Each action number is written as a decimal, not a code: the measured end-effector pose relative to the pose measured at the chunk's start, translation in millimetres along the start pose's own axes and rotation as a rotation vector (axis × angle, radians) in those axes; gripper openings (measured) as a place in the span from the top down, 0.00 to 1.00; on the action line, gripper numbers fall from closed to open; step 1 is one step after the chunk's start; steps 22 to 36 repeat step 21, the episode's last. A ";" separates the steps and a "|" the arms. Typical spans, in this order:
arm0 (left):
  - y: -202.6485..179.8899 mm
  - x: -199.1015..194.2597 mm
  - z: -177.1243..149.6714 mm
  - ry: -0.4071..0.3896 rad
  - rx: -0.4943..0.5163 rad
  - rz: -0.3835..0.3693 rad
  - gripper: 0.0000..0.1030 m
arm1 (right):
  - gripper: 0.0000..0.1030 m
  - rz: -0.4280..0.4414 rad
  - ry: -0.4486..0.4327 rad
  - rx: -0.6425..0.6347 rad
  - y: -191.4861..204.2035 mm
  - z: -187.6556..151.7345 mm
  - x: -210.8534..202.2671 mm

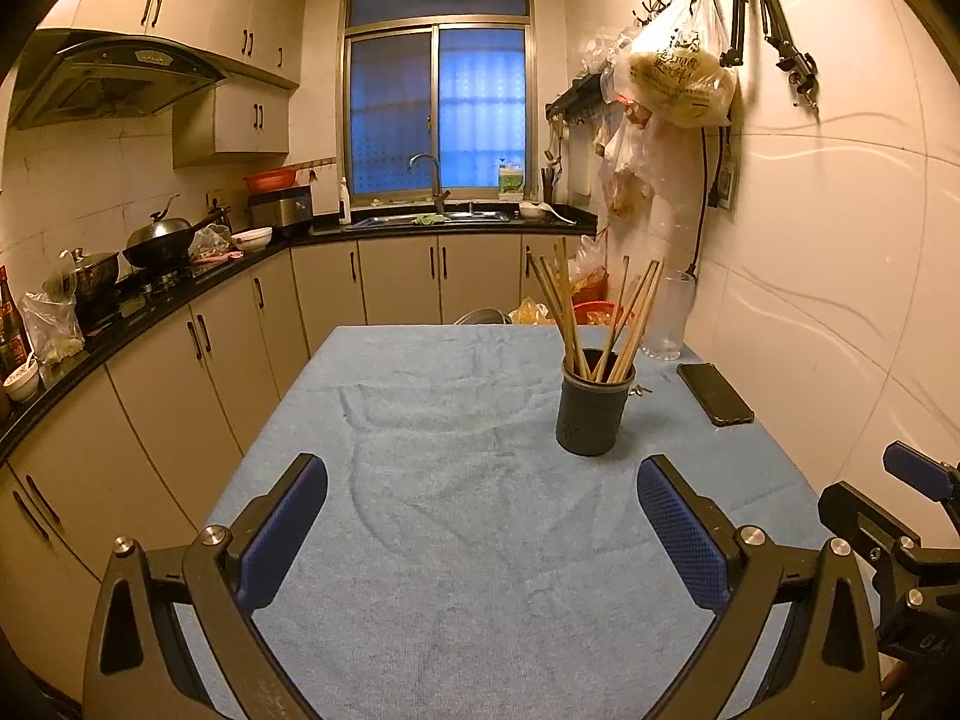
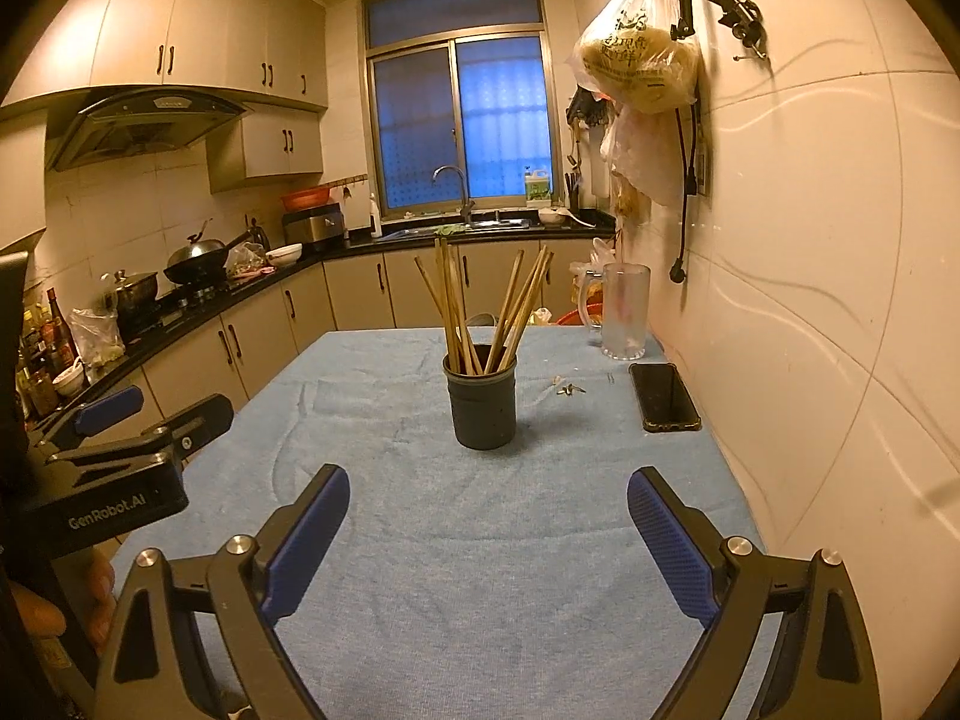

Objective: Organize utensils

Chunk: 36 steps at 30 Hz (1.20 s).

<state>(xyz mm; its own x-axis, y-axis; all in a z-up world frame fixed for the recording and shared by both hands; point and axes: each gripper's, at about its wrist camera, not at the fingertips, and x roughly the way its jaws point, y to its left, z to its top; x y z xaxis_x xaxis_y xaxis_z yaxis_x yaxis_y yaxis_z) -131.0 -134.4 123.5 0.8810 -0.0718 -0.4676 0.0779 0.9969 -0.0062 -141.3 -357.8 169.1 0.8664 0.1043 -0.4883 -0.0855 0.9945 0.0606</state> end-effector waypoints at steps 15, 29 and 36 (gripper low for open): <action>2.0 5.4 1.3 0.001 -0.013 -0.009 0.00 | 0.07 0.000 0.010 0.002 0.0 2.4 6.5; 4.5 11.7 3.2 0.009 -0.012 -0.007 0.00 | 0.07 0.002 0.015 -0.006 2.0 5.5 12.9; 4.5 11.7 3.2 0.009 -0.012 -0.007 0.00 | 0.07 0.002 0.015 -0.006 2.0 5.5 12.9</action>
